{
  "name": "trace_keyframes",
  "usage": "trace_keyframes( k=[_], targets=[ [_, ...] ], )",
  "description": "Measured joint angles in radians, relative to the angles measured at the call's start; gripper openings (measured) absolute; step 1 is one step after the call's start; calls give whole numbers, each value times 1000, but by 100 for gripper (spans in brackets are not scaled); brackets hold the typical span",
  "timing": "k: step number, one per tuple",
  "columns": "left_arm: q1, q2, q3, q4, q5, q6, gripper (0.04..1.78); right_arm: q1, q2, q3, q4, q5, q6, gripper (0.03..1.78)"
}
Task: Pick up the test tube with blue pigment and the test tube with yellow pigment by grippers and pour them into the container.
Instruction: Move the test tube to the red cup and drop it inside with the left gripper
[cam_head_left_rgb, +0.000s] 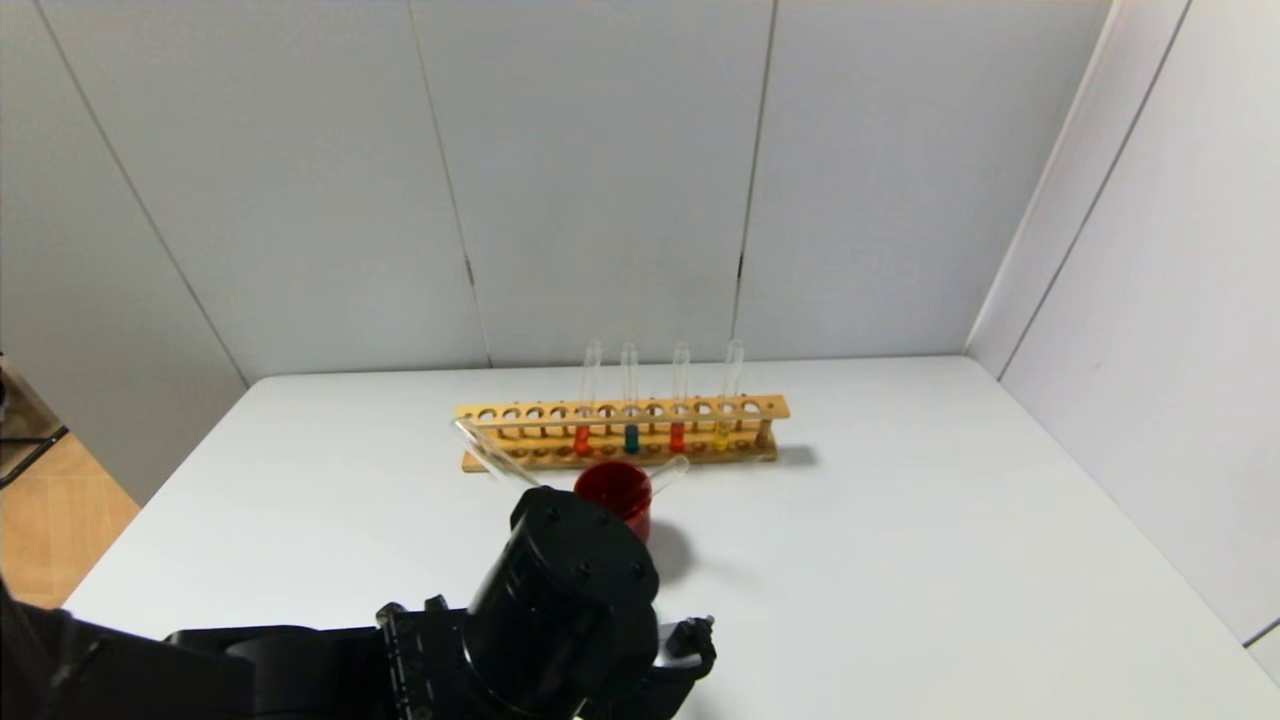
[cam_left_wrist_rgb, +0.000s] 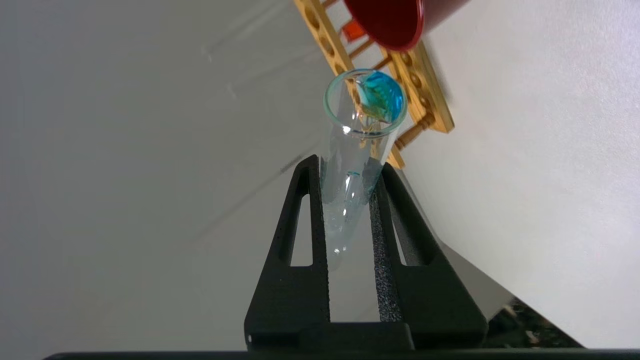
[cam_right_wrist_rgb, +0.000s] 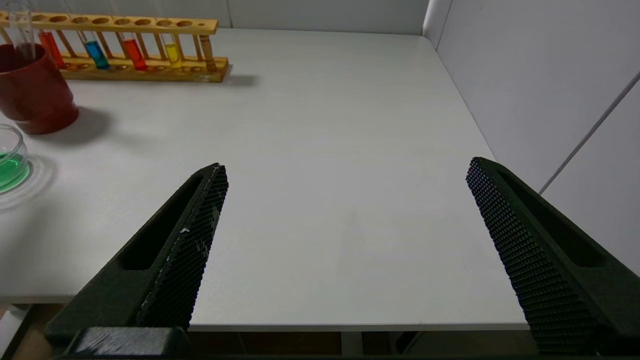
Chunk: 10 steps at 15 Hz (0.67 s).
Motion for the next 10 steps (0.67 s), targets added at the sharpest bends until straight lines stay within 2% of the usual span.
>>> trace_keyframes(
  k=[4,8,10],
  targets=[
    [68,-56,52,4,30,-257,30,0,0,0,0,0,0,174],
    [102,-14,50,2,20,-704,30,0,0,0,0,0,0,174],
    [103,8,29,-22,-32,-920,30,0,0,0,0,0,0,174]
  ],
)
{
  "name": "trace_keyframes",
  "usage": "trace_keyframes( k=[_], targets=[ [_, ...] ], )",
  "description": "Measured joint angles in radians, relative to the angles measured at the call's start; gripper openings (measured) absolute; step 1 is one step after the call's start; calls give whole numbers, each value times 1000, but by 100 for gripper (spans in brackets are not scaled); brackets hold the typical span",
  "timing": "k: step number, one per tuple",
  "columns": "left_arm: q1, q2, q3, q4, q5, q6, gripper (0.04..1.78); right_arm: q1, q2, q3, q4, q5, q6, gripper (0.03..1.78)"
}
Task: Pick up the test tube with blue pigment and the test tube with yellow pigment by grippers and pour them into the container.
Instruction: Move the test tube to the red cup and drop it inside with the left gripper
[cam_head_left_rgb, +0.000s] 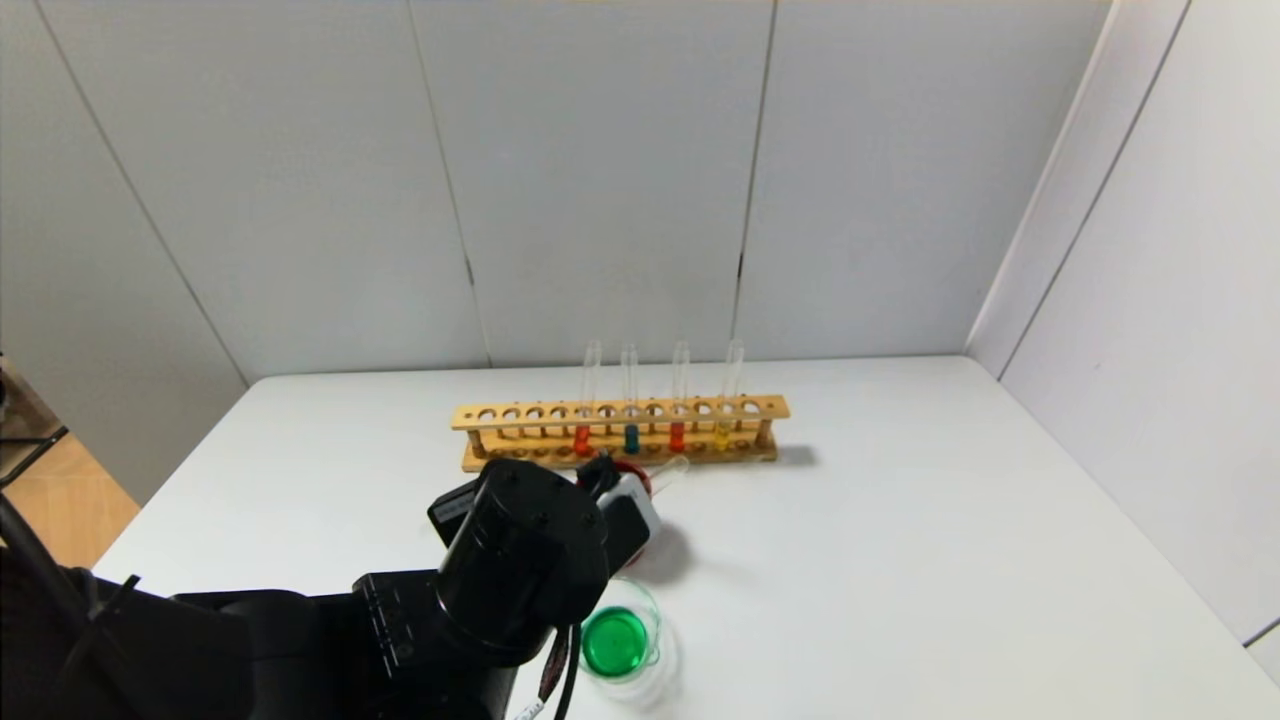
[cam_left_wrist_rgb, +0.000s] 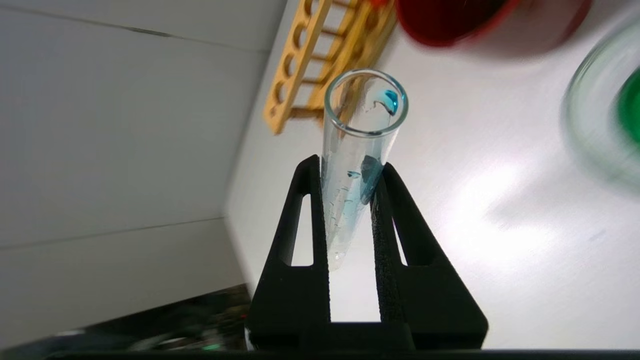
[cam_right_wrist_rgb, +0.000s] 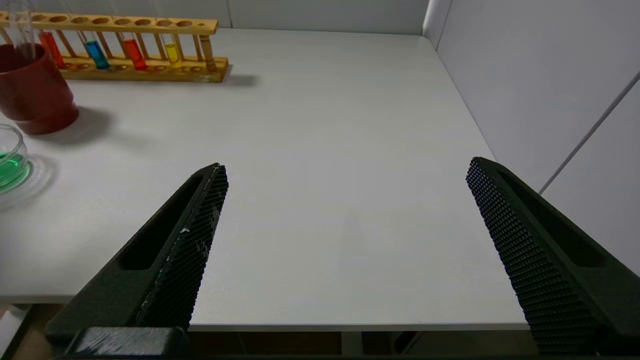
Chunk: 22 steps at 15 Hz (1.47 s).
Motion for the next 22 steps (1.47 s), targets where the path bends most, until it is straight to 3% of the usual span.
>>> trace_keyframes(
  k=[5,9,22],
  targets=[
    [15,11,-104,-131,-77,-347,30,0,0,0,0,0,0,174],
    [73,8,-138,-189,-111,-454,30,0,0,0,0,0,0,174],
    [86,58,-229,-172,-221,-690,30,0,0,0,0,0,0,174]
  ],
)
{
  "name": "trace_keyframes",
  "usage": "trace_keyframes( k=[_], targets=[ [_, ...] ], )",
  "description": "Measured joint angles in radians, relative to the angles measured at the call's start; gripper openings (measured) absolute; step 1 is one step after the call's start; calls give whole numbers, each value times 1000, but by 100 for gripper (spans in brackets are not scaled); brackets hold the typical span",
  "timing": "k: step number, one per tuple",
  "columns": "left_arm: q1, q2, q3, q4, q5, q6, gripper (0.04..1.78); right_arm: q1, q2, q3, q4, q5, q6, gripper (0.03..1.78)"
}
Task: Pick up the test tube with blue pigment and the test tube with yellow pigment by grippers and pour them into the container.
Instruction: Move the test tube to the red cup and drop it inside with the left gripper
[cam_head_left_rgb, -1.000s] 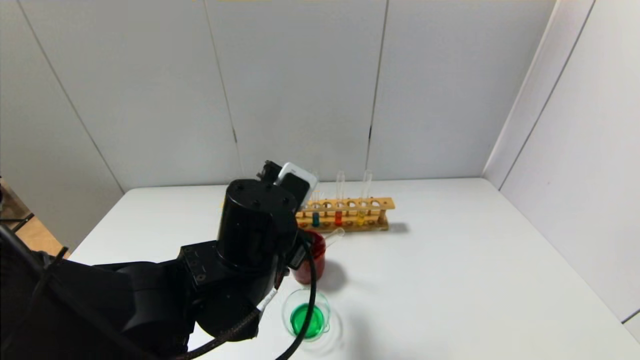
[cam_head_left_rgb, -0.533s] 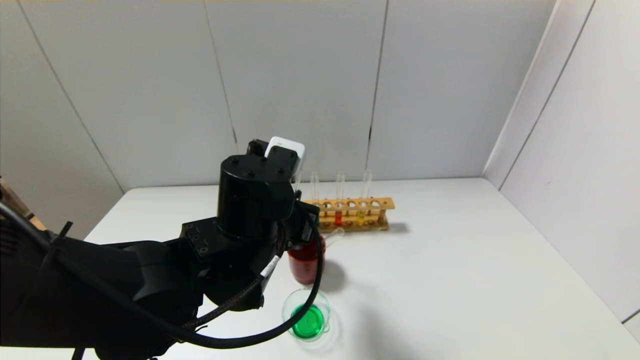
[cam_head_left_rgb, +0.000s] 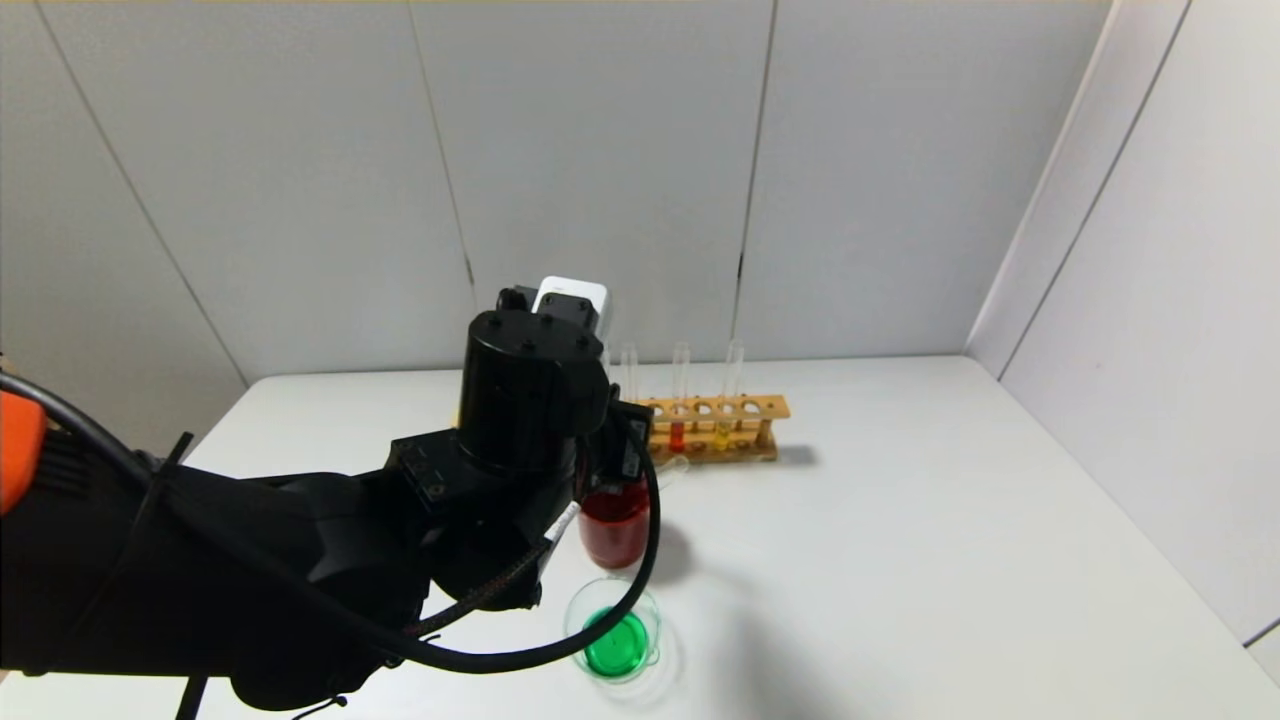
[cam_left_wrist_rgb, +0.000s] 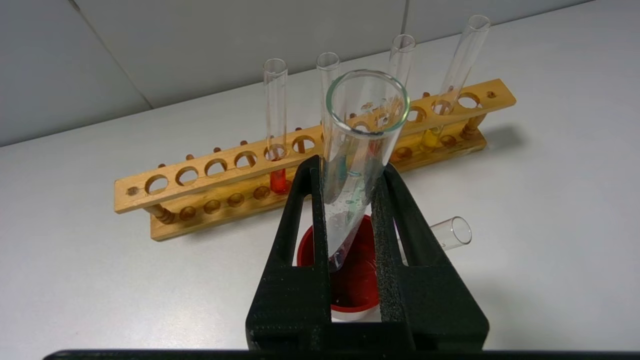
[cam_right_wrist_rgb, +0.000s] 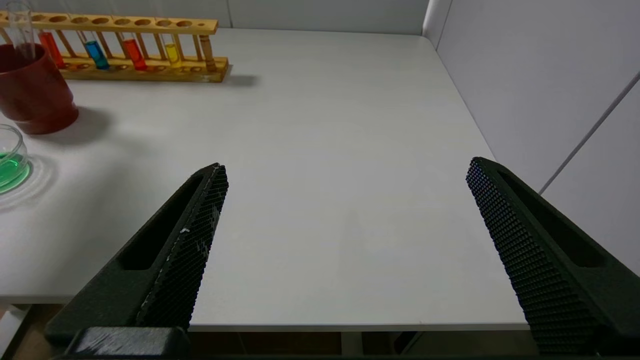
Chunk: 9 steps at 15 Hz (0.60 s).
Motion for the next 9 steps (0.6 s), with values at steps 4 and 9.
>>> trace_keyframes(
  k=[4,9],
  targets=[
    [6,30,0,-1,-31,-50,30,0,0,0,0,0,0,174],
    [17,82,1,-9,-58,-107,30,0,0,0,0,0,0,174]
  ],
)
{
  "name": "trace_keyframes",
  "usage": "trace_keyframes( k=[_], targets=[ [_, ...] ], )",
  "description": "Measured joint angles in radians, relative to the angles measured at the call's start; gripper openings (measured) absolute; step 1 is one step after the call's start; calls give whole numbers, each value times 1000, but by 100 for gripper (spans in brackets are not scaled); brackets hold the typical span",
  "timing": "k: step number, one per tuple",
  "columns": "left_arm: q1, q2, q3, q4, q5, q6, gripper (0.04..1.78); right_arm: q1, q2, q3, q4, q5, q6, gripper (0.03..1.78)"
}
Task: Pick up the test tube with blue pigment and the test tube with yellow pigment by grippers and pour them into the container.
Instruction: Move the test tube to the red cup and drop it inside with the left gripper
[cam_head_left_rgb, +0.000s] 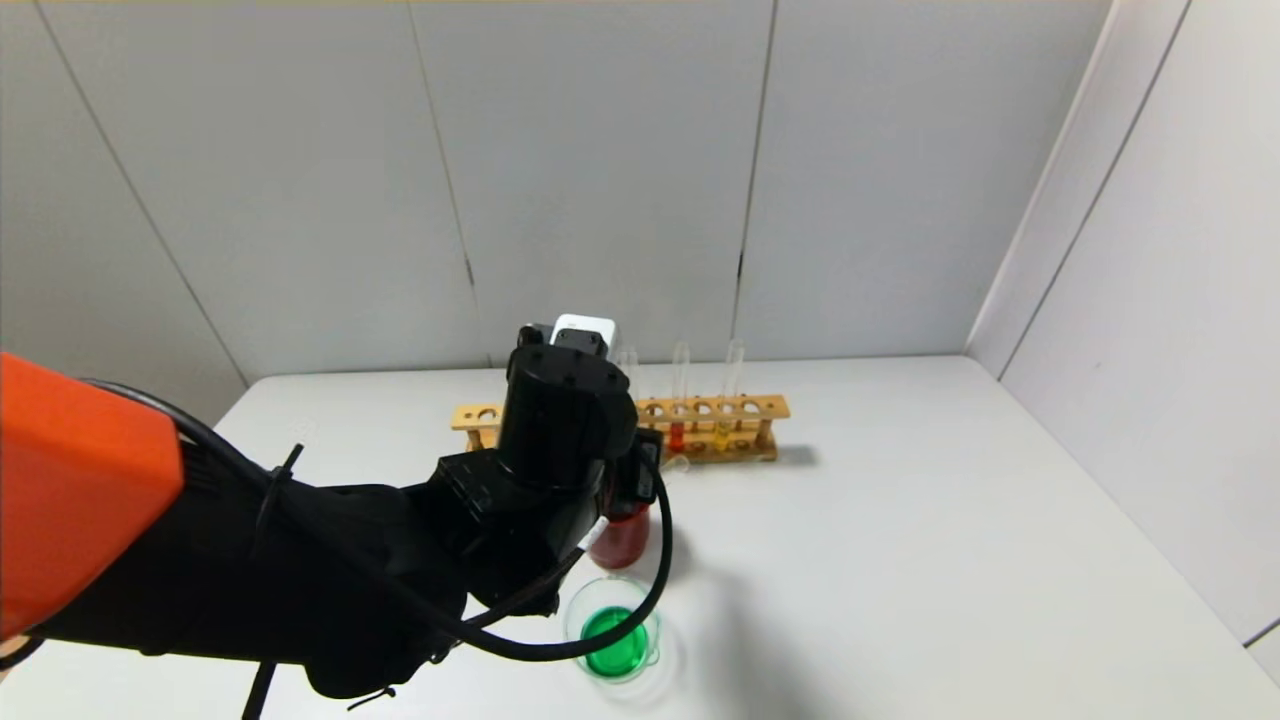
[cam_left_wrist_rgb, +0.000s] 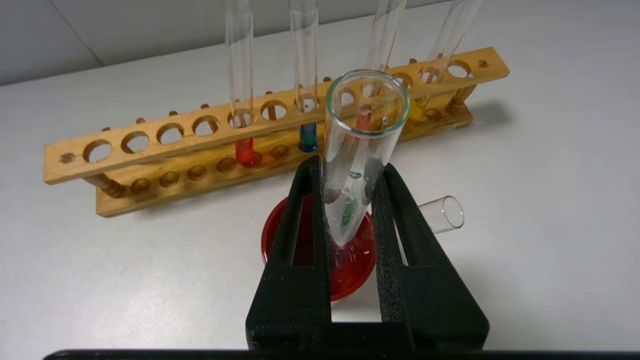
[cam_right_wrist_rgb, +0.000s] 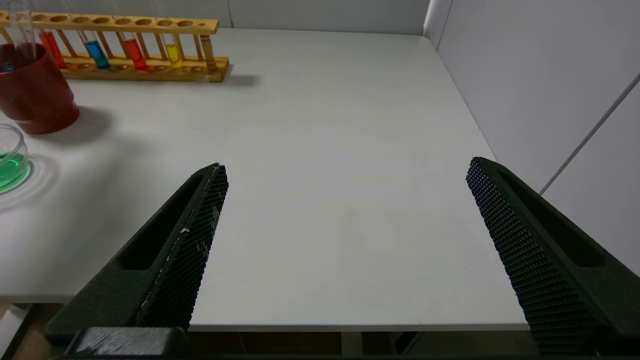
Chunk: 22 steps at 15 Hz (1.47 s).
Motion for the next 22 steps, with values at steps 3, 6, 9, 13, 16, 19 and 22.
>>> trace_keyframes(
  k=[3,6,9,13,16,19,22],
  targets=[
    [34,23,0,-13,-4,-1,30,0,0,0,0,0,0,174],
    [47,35,6,-19,-26,-4,30,0,0,0,0,0,0,174],
    [49,48,8,-19,-35,-23,30,0,0,0,0,0,0,174],
    [47,63,9,-18,-36,-24,30,0,0,0,0,0,0,174],
    [45,70,8,-18,-36,-24,32,0,0,0,0,0,0,174],
    [44,69,10,-18,-36,-23,47,0,0,0,0,0,0,174],
    [40,67,11,-18,-33,-23,88,0,0,0,0,0,0,174]
  ],
)
